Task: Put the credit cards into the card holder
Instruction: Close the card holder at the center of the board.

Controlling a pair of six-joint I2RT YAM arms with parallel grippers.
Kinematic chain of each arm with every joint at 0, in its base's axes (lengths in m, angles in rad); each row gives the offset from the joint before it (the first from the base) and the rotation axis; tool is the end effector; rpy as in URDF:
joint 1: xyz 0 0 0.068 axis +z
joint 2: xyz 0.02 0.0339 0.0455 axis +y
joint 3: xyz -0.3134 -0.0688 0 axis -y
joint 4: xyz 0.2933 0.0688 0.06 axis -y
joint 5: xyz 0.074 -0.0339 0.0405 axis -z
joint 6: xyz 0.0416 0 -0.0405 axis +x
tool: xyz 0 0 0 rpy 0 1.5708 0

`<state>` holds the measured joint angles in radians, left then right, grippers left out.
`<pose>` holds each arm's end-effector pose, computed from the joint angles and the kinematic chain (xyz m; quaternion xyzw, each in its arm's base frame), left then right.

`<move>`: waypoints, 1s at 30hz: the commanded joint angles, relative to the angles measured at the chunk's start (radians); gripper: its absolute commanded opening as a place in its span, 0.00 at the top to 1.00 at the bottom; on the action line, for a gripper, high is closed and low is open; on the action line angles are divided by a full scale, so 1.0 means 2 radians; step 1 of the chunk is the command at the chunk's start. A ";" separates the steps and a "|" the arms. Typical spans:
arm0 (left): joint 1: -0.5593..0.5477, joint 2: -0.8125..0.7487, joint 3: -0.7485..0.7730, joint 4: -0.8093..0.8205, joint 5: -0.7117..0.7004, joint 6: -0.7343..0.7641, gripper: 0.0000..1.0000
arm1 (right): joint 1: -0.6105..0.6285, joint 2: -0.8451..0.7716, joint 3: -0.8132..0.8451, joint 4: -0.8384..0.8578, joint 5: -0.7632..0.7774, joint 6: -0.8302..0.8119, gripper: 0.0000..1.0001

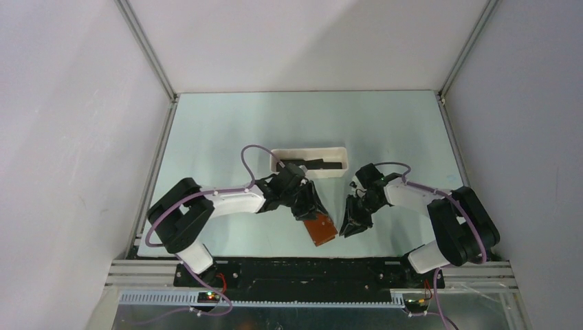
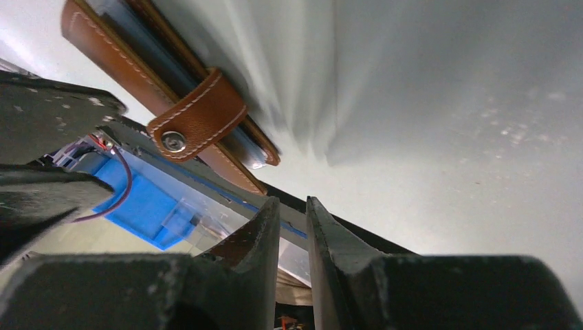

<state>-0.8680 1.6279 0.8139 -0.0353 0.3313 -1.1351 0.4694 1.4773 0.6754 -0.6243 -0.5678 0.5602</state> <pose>0.2209 -0.2817 0.1692 -0.0652 0.9224 -0.3764 0.0577 0.2160 0.1346 0.1485 -0.0232 -0.9574 -0.2773 0.0772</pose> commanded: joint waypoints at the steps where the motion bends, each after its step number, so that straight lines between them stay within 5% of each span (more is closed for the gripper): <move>1: -0.009 0.012 0.023 0.026 0.009 -0.013 0.50 | 0.010 -0.005 0.001 0.031 -0.016 0.008 0.75; 14: -0.023 0.036 0.049 -0.037 -0.013 -0.021 0.65 | 0.022 0.017 0.001 0.054 -0.012 0.019 0.75; 23: -0.023 0.036 0.048 -0.046 -0.025 -0.017 0.98 | 0.024 0.015 0.001 0.051 -0.010 0.020 0.75; 30: -0.024 0.022 0.057 -0.070 -0.033 0.000 1.00 | 0.015 0.003 0.001 0.047 -0.008 0.010 0.75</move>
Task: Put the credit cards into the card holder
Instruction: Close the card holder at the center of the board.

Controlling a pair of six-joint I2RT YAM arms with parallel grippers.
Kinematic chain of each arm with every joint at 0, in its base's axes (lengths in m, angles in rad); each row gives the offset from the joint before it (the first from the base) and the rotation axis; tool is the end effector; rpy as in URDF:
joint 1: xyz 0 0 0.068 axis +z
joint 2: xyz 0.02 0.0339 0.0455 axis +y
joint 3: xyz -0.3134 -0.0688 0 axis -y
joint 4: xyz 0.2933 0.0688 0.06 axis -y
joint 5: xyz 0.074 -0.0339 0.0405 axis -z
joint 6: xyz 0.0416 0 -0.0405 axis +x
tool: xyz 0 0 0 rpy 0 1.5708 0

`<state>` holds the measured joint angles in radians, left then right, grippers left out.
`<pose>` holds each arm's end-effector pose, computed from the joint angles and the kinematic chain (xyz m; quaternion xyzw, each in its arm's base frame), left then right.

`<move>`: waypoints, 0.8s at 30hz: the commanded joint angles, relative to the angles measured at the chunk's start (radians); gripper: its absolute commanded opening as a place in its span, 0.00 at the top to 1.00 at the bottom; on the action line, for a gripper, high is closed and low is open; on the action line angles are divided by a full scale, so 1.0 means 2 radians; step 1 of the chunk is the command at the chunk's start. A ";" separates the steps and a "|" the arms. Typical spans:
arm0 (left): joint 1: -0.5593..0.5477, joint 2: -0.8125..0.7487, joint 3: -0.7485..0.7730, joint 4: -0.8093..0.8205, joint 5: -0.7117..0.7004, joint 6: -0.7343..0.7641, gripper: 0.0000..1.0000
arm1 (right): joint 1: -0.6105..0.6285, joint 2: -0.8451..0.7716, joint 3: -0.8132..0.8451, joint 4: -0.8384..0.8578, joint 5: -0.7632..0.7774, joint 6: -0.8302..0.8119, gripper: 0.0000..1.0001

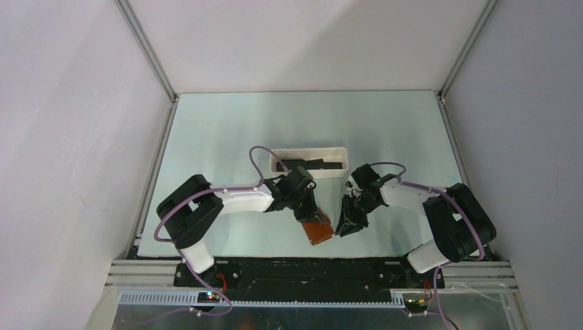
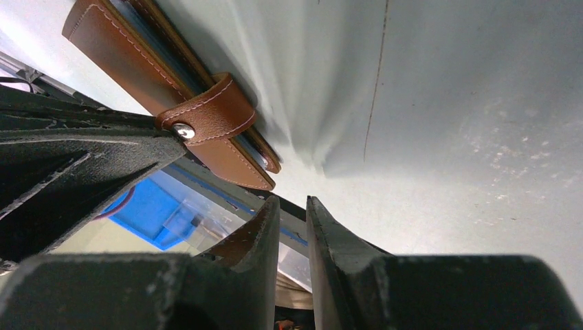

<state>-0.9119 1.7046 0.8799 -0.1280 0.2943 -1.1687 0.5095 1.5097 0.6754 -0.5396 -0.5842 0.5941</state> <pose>0.2175 -0.3007 0.1567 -0.0764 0.9403 -0.3302 0.0317 0.2189 0.1486 0.1427 -0.0120 -0.9533 -0.2934 0.0701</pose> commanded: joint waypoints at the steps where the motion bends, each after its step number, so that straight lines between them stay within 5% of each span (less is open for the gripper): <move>1: -0.002 -0.021 0.027 -0.028 -0.016 0.022 1.00 | -0.009 -0.018 0.001 0.003 0.000 -0.008 0.74; 13: -0.012 -0.034 0.027 -0.096 -0.015 0.062 1.00 | -0.044 -0.035 0.015 0.025 -0.028 -0.029 0.50; 24: -0.030 -0.043 0.015 -0.106 -0.009 0.083 1.00 | -0.022 0.058 0.065 0.109 -0.077 -0.011 0.56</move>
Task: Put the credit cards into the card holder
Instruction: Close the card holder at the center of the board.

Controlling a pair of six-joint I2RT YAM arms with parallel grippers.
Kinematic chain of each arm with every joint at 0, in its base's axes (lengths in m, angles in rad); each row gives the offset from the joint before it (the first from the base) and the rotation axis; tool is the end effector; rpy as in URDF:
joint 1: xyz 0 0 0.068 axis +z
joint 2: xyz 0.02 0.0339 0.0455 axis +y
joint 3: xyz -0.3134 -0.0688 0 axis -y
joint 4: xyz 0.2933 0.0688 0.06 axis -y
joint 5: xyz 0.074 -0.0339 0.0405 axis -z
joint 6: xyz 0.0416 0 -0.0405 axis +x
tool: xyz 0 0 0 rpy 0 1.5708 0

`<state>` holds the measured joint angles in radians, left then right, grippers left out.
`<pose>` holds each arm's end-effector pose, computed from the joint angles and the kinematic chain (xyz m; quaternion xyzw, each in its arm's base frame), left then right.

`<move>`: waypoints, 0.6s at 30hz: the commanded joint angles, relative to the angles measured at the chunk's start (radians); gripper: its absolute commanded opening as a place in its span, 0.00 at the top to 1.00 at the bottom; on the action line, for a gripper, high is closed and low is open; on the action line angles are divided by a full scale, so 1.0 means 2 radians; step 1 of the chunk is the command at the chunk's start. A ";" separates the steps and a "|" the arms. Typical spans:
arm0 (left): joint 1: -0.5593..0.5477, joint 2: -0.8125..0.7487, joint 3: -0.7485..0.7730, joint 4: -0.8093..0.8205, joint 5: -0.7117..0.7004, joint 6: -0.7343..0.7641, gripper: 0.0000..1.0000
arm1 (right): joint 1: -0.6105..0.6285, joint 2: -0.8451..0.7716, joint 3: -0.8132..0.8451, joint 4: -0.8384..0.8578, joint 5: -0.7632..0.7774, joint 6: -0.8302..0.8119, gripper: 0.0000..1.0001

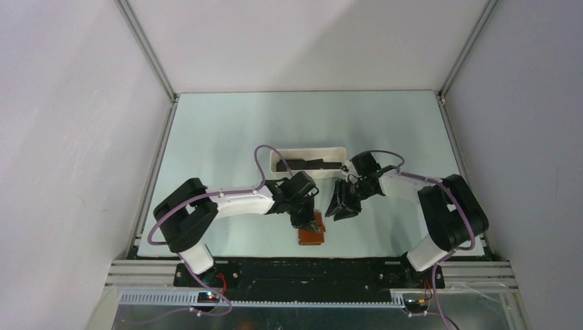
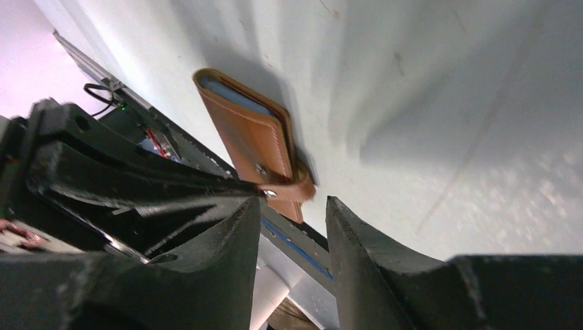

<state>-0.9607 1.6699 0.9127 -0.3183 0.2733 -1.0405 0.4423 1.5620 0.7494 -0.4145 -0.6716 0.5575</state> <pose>0.1968 -0.3012 0.1672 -0.0049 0.9610 -0.2757 0.0199 0.2586 0.1511 0.1549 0.0027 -0.9319 -0.3623 0.0139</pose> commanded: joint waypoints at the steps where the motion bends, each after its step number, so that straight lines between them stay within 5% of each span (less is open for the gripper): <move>1: -0.005 -0.027 -0.003 -0.011 0.001 0.019 1.00 | 0.014 0.045 0.031 0.051 -0.036 0.010 0.57; 13: 0.013 -0.033 0.005 -0.011 0.000 0.042 1.00 | 0.041 0.097 0.055 0.049 -0.004 0.007 0.64; 18: 0.030 -0.034 0.006 -0.016 0.007 0.058 1.00 | 0.043 0.110 0.055 0.062 -0.009 0.012 0.75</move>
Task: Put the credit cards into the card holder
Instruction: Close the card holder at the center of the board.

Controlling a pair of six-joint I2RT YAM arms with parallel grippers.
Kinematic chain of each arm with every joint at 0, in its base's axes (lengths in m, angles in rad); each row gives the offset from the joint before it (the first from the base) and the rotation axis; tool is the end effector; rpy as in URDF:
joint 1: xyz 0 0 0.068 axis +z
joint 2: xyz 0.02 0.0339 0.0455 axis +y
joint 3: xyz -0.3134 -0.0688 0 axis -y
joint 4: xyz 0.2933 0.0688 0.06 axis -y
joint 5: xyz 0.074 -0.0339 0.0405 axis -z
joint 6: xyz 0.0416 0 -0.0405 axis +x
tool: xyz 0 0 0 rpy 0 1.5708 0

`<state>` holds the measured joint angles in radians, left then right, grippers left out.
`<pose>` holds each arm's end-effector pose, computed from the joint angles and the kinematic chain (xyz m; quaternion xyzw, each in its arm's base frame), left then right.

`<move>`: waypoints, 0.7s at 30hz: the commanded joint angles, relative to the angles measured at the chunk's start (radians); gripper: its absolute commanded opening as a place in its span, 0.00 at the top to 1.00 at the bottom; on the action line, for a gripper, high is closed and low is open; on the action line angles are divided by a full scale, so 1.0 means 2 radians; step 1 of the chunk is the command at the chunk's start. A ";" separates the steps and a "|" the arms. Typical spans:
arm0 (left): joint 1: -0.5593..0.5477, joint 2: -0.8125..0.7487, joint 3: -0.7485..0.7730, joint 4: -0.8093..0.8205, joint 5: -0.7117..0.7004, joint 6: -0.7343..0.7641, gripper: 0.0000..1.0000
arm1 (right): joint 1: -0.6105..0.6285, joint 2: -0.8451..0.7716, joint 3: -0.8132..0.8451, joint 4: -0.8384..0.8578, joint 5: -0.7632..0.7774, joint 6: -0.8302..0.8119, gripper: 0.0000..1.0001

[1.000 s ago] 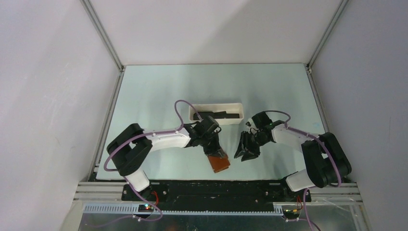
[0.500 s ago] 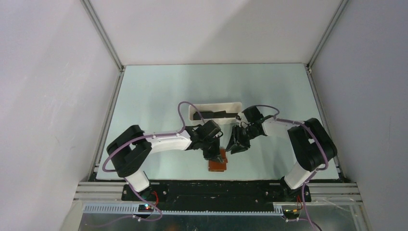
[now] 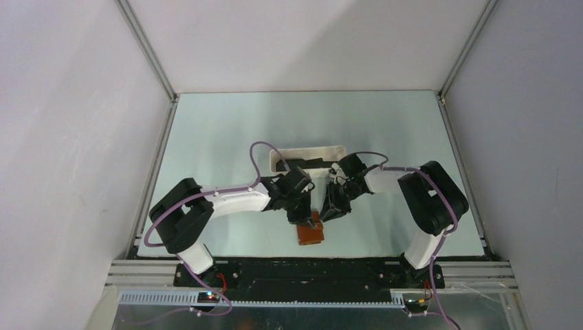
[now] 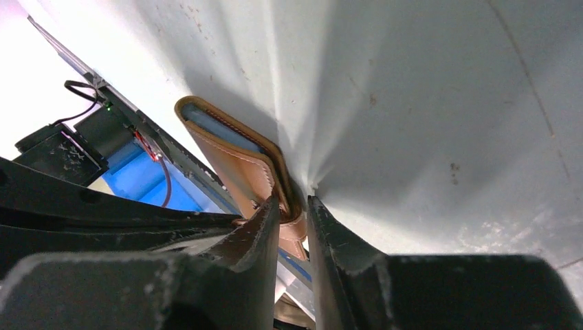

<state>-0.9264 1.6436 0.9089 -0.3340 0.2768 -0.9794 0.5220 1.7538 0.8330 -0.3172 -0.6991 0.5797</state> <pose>0.2045 -0.2911 0.1740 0.0088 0.9600 -0.2780 0.0336 0.2787 0.1912 0.1245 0.0300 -0.9278 -0.3692 0.0442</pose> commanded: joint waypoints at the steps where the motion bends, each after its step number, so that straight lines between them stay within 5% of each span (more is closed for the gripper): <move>1: 0.014 -0.021 0.009 -0.009 0.006 0.031 1.00 | 0.003 0.016 0.013 0.014 0.005 0.002 0.79; 9: 0.020 -0.025 0.009 -0.015 0.002 0.034 1.00 | 0.011 0.025 0.013 0.018 0.009 0.000 0.94; 21: 0.027 -0.008 0.009 -0.022 -0.013 0.038 1.00 | 0.016 0.005 0.013 0.013 0.013 -0.002 0.87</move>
<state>-0.8822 1.6302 0.9089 -0.3637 0.2687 -0.9337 0.5453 1.7840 0.8394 -0.2878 -0.6930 0.5835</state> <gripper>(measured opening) 0.003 0.107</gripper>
